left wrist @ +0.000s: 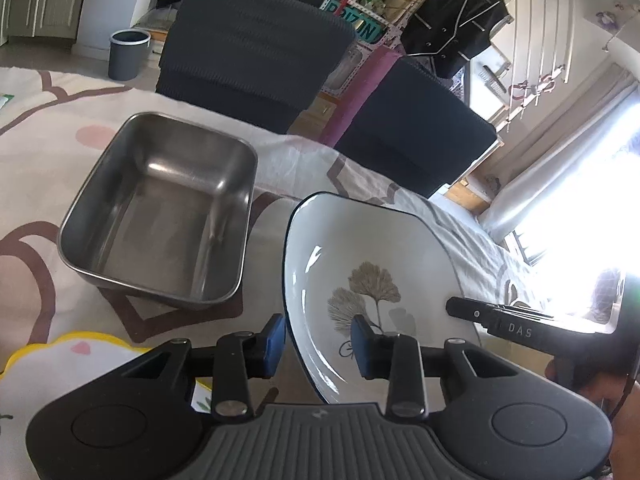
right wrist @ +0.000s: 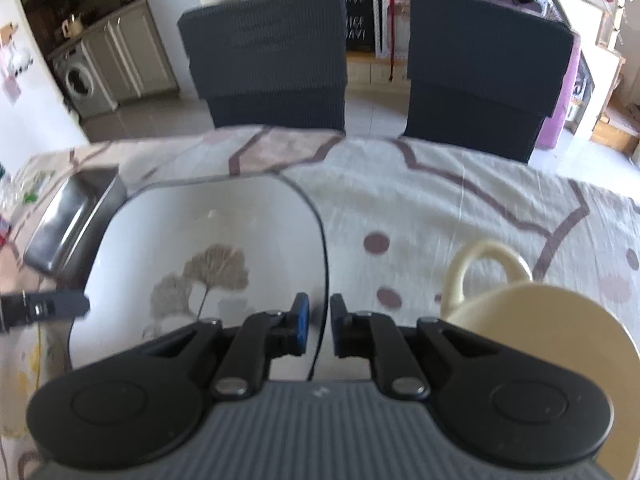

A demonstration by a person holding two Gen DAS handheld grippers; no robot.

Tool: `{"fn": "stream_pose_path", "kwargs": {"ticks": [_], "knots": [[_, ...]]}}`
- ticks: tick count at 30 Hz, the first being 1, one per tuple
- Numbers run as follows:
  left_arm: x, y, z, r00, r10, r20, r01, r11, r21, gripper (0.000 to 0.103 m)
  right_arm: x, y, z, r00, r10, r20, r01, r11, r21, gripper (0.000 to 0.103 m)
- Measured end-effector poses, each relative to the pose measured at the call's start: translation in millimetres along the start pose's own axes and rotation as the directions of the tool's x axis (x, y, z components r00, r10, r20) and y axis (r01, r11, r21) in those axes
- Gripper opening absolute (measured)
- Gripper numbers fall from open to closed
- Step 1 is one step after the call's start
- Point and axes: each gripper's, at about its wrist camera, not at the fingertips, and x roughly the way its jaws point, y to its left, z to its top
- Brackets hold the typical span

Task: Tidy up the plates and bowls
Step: 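Carry the white plate with the left tool and lower it onto the table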

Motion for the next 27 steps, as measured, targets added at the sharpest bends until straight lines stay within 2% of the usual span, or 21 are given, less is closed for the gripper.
{"fn": "stream_pose_path", "kwargs": {"ticks": [7,10,14,17,20,23,27], "knots": [[12,0,6,0.999,0.012,-0.032,-0.012,1.0,-0.013,0.033,14,6,2,1.0,-0.004,0.001,0.004,0.999,-0.04,0.02],[17,-1,9,0.999,0.042,-0.032,-0.043,0.999,-0.026,0.027,18,7,1,1.0,0.005,-0.005,-0.006,0.998,-0.068,0.023],[29,-1,12,0.995,0.094,-0.033,-0.094,0.996,-0.002,0.011,21,8,1,1.0,0.008,0.006,-0.007,0.998,-0.062,0.026],[34,3,15,0.995,0.088,-0.045,-0.088,0.996,-0.001,0.011,21,5,3,1.0,0.02,-0.002,-0.02,0.999,-0.046,0.024],[33,-2,14,0.994,0.095,-0.051,-0.091,0.993,0.076,0.012,20,5,2,1.0,0.015,0.003,-0.015,0.999,-0.045,0.023],[30,-2,15,0.992,0.109,-0.064,-0.105,0.992,0.064,0.012,17,10,-1,1.0,-0.004,0.002,0.004,0.997,-0.072,0.022],[12,-12,18,0.995,0.099,-0.014,-0.097,0.988,0.116,0.012,4,9,-4,1.0,0.015,0.014,-0.014,0.998,-0.064,0.02]]}}
